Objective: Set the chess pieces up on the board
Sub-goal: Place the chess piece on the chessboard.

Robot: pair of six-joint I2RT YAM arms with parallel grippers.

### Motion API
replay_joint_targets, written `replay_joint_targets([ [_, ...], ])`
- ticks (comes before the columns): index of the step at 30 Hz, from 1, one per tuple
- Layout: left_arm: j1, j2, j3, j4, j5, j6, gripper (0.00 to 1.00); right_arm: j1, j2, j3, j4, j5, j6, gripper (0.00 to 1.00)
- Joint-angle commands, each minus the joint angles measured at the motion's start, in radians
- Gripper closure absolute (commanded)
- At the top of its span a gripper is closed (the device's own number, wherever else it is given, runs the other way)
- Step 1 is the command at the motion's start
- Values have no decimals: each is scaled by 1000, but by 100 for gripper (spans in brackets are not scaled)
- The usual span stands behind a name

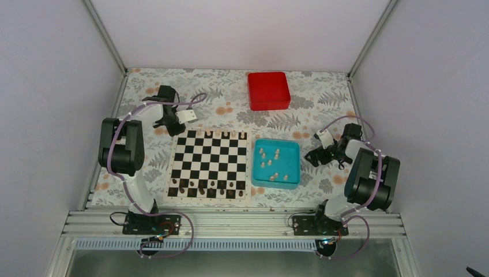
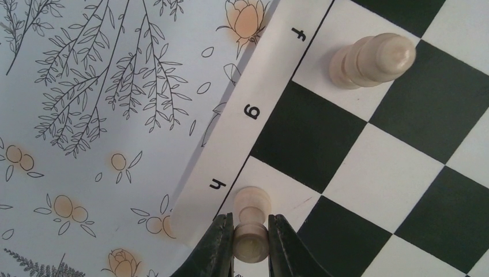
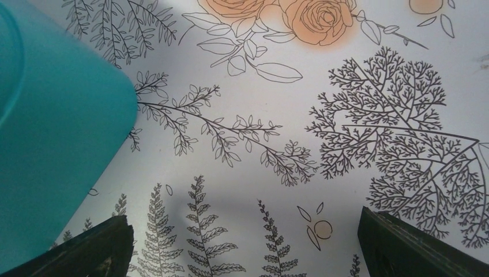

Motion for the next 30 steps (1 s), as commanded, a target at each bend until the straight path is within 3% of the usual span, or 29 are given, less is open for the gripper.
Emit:
replay_joint_targets([
  [1,7,13,0,-14,8,13,86,-13,25,-7,-6,-11,-6,0],
  [30,7,-8,46,-79,-15,20,86,-14,45,-11,-1,-13,-11,0],
])
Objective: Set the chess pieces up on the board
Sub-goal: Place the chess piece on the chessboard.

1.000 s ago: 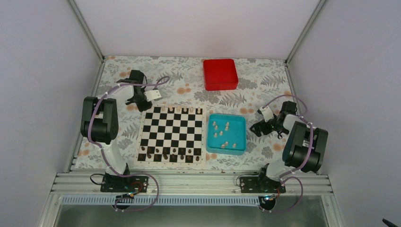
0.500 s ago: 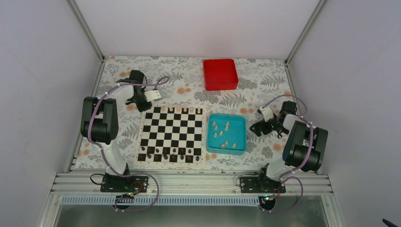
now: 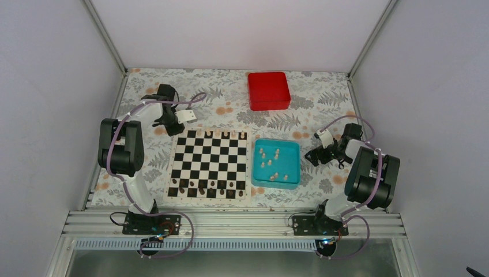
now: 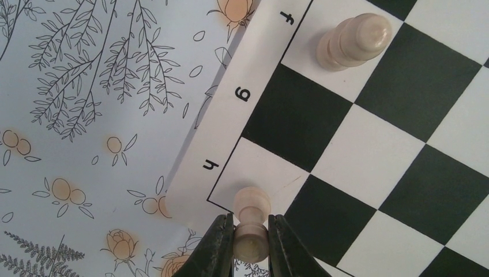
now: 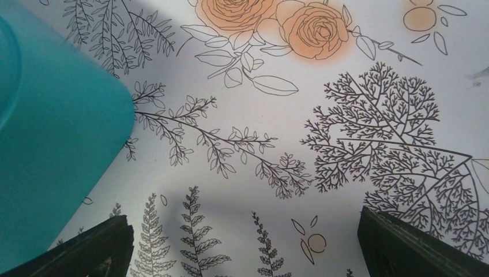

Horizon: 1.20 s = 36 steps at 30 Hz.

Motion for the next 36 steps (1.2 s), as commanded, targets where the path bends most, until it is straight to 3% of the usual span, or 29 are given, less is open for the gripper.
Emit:
replay_joint_targets([
  [1,7,2,19,-8,6,14,86,-8,30,-12,-33,11,1,0],
  [22,3,-34,39,-16,-9,3,67,-9,26,-10,-39,14,1,0],
  [30,-2,-239,168,-111,24,-14,22,-5,-121,95,-223,54,-52,1],
  [31,-5,-257,186,-117,39,-21,17,0,-144,124,-268,54,-64,4],
  [32,-10,-276,189,-118,49,-29,5,6,-163,152,-313,58,-70,10],
  [33,-15,-292,188,-114,56,-37,1,15,-181,180,-356,65,-74,21],
  [34,-21,-306,180,-103,59,-46,0,26,-192,208,-397,80,-78,36],
  [36,-36,-333,149,-72,61,-58,0,62,-193,266,-472,114,-70,88],
])
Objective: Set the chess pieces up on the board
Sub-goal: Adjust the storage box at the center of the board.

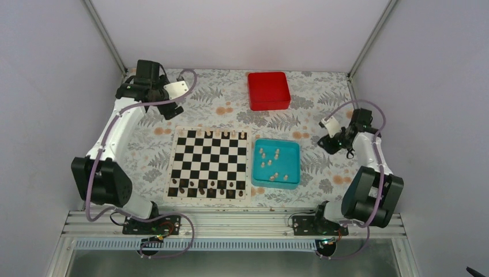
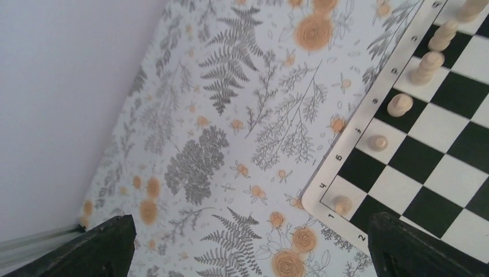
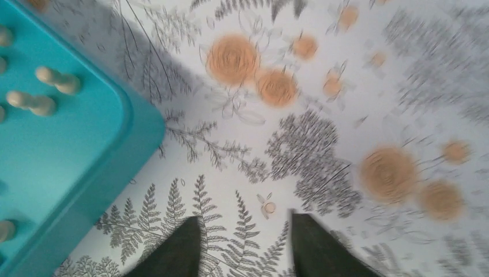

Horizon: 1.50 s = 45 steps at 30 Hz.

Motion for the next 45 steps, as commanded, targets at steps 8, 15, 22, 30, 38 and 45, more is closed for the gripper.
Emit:
replay_joint_targets([
  [8,-42,-99,-142,115,2,-83,0,264,1,221,-391,128,10,96],
  [15,-42,-153,-197,142,-18,-95,0,411,-1,210,-472,177,54,96],
  [22,-63,-180,-205,148,-12,-119,0,454,63,188,-359,215,87,96],
  [30,-137,-172,-189,135,-48,-136,0,475,175,207,-259,274,121,96],
  [38,-188,-155,-189,140,-69,-146,0,478,259,265,-192,448,119,96],
  [45,-232,-143,-186,142,-85,-151,0,483,386,381,-166,537,93,96],
])
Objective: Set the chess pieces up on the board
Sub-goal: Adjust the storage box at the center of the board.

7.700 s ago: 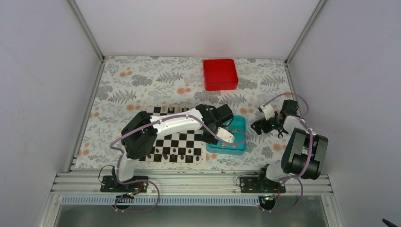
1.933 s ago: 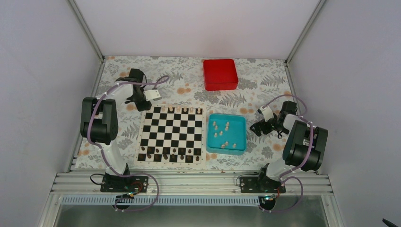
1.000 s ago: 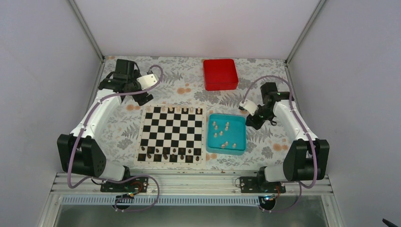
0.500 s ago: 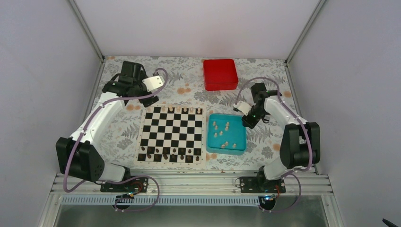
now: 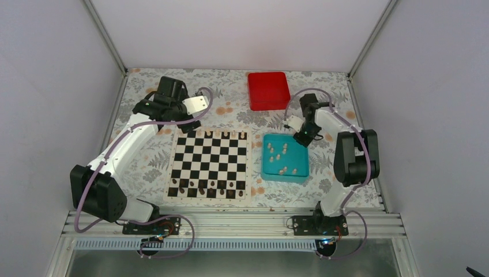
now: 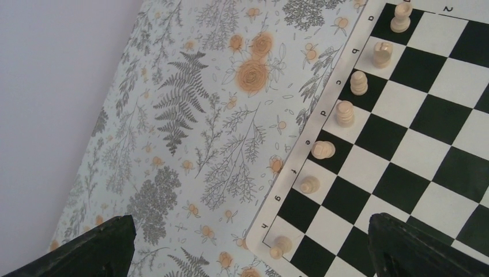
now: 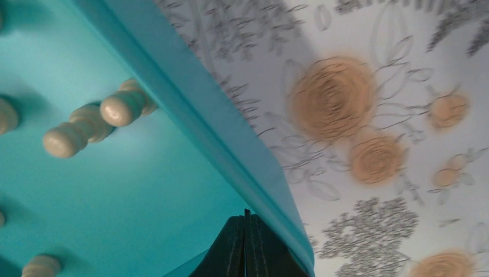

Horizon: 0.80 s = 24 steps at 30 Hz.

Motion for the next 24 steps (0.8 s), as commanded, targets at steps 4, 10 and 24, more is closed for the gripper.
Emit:
replay_joint_targets([
  [4,-34,13,20,14,-19,-16,0,19,102,155,44,118,-39,96],
  [10,-45,16,16,18,-22,-21,0,47,211,292,42,136,-60,96],
  [24,-78,27,22,23,-20,-26,0,172,274,399,46,139,-34,96],
])
